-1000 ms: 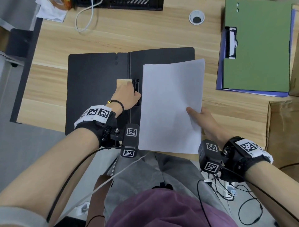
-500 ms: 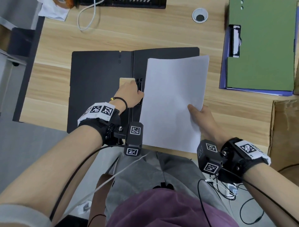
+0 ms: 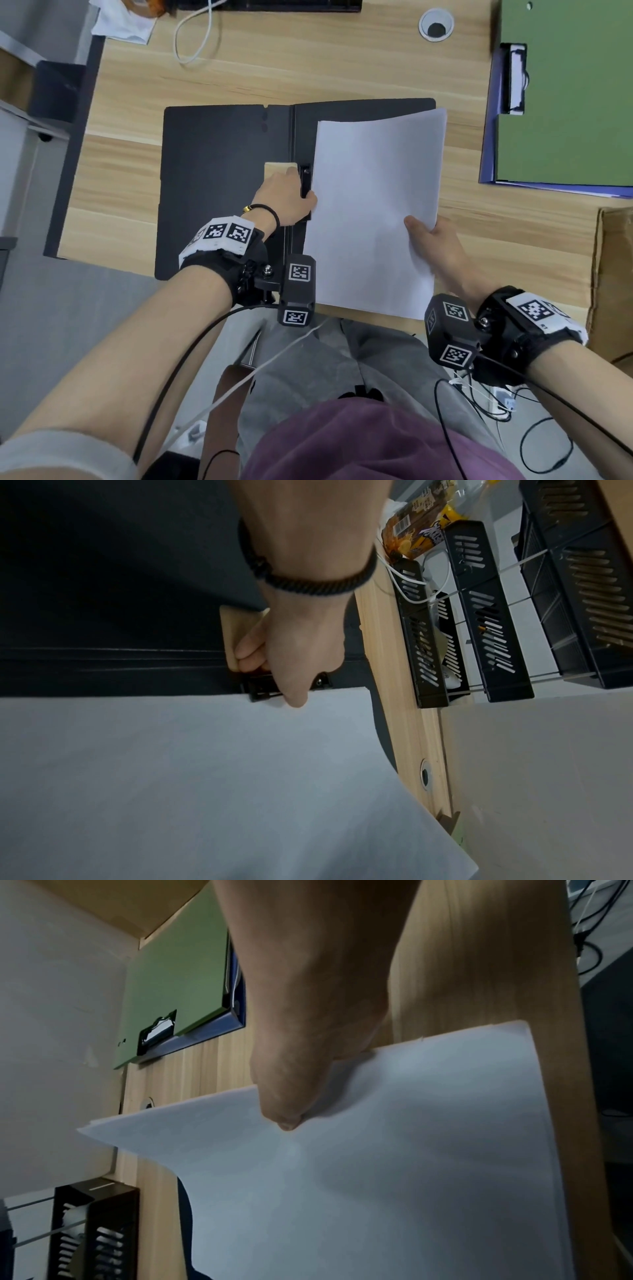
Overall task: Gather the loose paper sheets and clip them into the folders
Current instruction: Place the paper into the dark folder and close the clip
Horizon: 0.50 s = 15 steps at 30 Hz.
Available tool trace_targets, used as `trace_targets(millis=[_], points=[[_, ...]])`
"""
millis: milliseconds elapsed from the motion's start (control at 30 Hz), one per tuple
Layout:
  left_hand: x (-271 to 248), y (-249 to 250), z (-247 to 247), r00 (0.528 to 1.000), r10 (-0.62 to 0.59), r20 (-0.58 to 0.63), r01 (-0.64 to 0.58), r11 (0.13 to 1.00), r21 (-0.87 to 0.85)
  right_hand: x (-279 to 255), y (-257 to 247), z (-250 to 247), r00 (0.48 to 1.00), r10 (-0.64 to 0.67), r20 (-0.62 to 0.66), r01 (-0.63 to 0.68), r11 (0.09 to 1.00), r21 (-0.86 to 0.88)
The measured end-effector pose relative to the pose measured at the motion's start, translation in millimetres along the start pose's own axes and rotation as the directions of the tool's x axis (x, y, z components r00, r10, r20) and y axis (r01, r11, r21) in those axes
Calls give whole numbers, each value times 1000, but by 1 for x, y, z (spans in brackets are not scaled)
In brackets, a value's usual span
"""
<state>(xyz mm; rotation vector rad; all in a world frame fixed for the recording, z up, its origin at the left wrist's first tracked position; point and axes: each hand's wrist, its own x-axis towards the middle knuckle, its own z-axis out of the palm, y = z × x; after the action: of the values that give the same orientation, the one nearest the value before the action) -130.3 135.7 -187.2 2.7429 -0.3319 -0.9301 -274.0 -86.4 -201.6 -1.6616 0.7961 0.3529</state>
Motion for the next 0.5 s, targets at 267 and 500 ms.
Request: trace_targets(millis=[267, 500], points=[[5, 1, -1, 999, 15, 38, -16, 999, 30, 7, -5, 0, 999, 24, 35, -24, 1000, -3], [6, 0, 0, 999, 13, 47, -16, 998, 55, 10, -5, 7, 999, 16, 34, -16, 1000, -15]])
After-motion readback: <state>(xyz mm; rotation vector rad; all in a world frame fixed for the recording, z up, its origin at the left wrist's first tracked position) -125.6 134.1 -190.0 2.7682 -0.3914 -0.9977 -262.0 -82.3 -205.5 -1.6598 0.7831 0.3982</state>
